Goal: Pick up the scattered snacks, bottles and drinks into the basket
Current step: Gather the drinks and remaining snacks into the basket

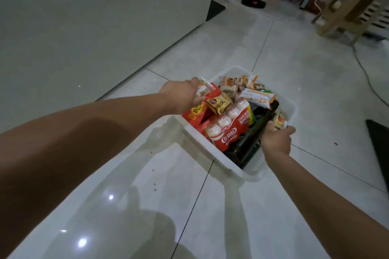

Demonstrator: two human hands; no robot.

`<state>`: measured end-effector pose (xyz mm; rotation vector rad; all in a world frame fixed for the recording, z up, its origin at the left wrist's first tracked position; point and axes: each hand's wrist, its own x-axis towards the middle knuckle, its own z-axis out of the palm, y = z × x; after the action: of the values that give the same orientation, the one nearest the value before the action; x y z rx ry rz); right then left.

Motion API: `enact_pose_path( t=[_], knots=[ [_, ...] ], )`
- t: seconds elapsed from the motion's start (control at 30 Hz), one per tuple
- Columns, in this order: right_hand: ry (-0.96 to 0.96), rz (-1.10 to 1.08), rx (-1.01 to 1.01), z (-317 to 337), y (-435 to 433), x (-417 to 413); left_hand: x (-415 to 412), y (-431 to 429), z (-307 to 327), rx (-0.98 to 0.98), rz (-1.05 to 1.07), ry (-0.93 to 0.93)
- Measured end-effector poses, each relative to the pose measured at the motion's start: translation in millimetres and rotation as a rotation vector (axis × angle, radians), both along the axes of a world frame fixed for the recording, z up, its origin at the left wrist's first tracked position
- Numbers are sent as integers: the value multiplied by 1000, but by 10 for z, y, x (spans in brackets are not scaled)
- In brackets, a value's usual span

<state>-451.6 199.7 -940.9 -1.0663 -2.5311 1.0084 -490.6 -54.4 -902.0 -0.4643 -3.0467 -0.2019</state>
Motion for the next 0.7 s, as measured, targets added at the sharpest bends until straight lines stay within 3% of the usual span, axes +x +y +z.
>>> enact_pose_path(
  t=[0.1,0.43,0.6,0.7],
  knots=[
    [-128,-99,-115,-80,98,-43,-10,96,-77,-78,-15,-68],
    [-231,-91,21,-380,72,-109,-165,532,-522,31,-51,-281],
    [-261,70,231,-514,8,-47,-209,495,-764,147,-64,-386],
    [-217,12,355,-585,-85,79,-163,429,-811,183,-33,-366]
  ],
)
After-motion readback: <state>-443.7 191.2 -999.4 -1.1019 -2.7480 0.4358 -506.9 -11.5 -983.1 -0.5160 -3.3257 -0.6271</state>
